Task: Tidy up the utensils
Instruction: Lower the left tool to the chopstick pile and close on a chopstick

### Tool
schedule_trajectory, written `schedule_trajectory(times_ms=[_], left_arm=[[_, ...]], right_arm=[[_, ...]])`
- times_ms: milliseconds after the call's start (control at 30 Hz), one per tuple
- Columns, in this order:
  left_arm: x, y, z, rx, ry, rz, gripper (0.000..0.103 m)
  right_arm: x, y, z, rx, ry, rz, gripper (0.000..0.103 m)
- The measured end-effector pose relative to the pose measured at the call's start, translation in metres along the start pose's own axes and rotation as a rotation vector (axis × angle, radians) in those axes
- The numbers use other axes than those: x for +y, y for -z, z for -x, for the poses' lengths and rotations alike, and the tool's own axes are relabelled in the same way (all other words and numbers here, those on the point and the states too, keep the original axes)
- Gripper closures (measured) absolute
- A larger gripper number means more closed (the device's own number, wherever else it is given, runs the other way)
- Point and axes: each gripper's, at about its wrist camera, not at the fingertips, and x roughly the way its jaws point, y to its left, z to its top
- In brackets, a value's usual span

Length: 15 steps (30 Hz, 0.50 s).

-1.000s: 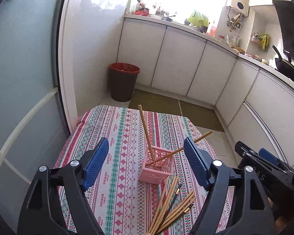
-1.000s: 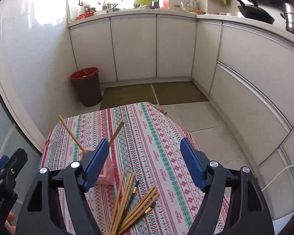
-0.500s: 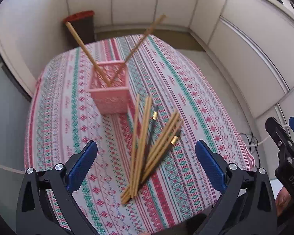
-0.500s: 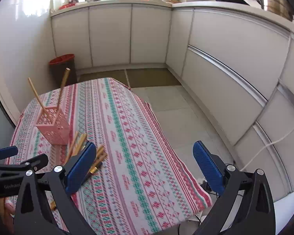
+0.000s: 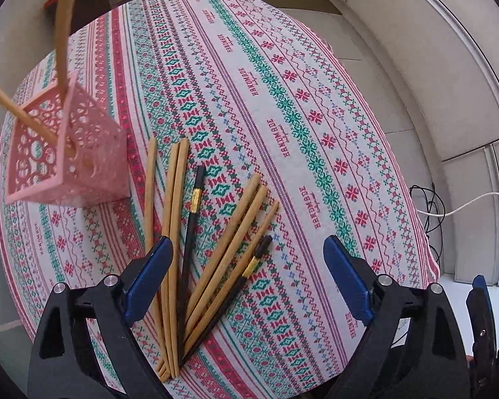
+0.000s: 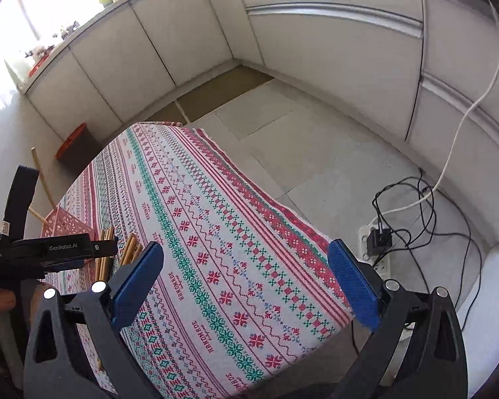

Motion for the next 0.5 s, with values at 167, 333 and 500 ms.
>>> schedule_trajectory(times_ms=[167, 333, 500], left_arm=[[-0.004, -0.019, -0.025, 0.068, 0.006, -0.024, 0.063], [-0.002, -0.024, -0.035, 0.069, -0.004, -0.036, 0.075], [0.006, -0.03, -0.043, 0.07, -0.024, -0.05, 0.076]], right_arm=[[-0.005, -0.001, -0.022, 0.043, -0.032, -0.055, 0.007], [0.005, 0.002, -0.037, 0.08, -0.036, -0.016, 0.007], [0.011, 0.007, -0.048, 0.089, -0.012, 0.025, 0.007]])
